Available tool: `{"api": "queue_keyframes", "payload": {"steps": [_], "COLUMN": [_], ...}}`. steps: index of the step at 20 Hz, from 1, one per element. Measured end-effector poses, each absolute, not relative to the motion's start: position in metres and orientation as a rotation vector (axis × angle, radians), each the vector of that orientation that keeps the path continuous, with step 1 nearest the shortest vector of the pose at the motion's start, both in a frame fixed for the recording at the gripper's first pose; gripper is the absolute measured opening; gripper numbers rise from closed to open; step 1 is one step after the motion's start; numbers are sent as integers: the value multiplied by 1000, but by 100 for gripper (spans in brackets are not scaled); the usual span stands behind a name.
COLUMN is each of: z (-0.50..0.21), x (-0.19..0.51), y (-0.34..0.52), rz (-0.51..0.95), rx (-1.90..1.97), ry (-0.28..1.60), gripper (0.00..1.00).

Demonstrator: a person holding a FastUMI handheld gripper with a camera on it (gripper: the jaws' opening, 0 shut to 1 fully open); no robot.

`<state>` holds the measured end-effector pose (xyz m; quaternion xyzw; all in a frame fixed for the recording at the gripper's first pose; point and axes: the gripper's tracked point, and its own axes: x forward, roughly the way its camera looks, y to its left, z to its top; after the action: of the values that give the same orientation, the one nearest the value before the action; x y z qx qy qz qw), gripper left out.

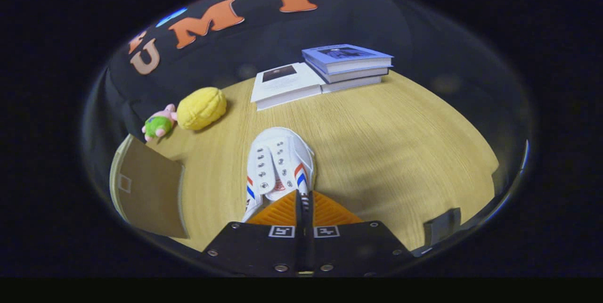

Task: Open the storage box then place both shoes into the box .Put the left shoe in first, then the right shoe, with the right side of both shoes facing outward in a uniform manner.

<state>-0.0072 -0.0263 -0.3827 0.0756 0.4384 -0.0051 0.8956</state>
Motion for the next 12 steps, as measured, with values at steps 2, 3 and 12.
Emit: {"api": "queue_keyframes", "payload": {"steps": [2, 3, 12], "z": [-359, -345, -241], "x": [-2, 2, -6], "y": [2, 16, 180], "rz": [11, 23, 255], "rx": [212, 229, 277], "ry": [876, 853, 739], "gripper": [0, 0, 0]}}
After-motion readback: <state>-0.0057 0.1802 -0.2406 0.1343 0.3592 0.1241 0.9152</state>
